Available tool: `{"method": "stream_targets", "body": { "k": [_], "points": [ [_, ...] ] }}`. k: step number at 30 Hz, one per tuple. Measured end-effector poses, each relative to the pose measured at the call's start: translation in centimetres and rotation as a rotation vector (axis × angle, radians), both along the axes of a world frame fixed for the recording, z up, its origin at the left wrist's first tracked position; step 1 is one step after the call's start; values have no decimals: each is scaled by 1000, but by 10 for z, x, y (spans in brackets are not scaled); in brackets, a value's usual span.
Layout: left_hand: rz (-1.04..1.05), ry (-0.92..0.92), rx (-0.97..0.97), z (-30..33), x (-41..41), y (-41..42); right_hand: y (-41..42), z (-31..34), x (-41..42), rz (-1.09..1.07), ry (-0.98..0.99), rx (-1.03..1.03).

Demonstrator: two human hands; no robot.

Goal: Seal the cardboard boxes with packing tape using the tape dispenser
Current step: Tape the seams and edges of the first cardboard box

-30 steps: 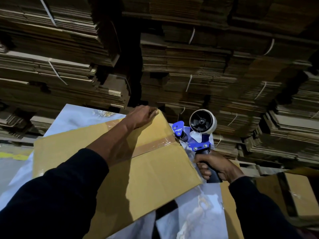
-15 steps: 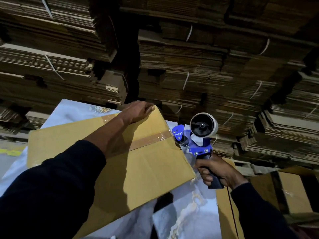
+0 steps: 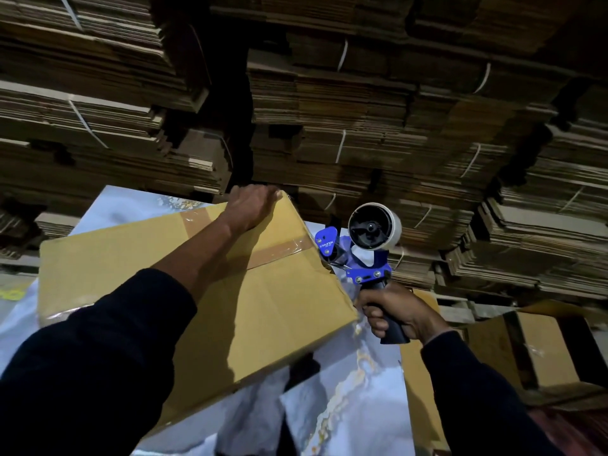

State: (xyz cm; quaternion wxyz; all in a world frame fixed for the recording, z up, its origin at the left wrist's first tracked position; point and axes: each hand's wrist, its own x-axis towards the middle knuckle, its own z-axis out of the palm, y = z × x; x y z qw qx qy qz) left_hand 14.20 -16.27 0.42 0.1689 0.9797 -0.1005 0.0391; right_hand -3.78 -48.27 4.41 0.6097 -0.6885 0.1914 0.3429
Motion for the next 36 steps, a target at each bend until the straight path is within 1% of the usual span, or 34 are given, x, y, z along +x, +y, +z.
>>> {"method": "stream_targets", "body": {
  "k": [5, 7, 9, 11, 12, 14, 18, 26, 29, 36],
  "points": [
    [37, -8, 56, 0, -12, -12, 0, 0, -1, 4, -21, 25],
    [-2, -1, 49, -5, -18, -13, 0, 0, -2, 4, -26, 28],
    [-98, -84, 0, -8, -25, -15, 0, 0, -2, 3, -30, 26],
    [-208, -145, -100, -6, -33, -24, 1, -2, -3, -3, -29, 28],
    [-250, -141, -154, -6, -36, -31, 1, -2, -3, -5, -30, 34],
    [-303, -101, -200, -5, -47, -46, 1, -3, -4, -8, -32, 51],
    [-290, -105, -196, -3, -55, -62, -1, -5, -4, 13, -34, 62],
    [-234, -129, -224, -12, -57, -58, -1, -6, -6, 37, -44, 64],
    [-202, -128, -207, -14, -54, -57, 0, -3, -8, 39, -41, 50],
    [-257, -149, -180, -11, -52, -56, -23, -3, -46, 24, -40, -18]
  ]
}}
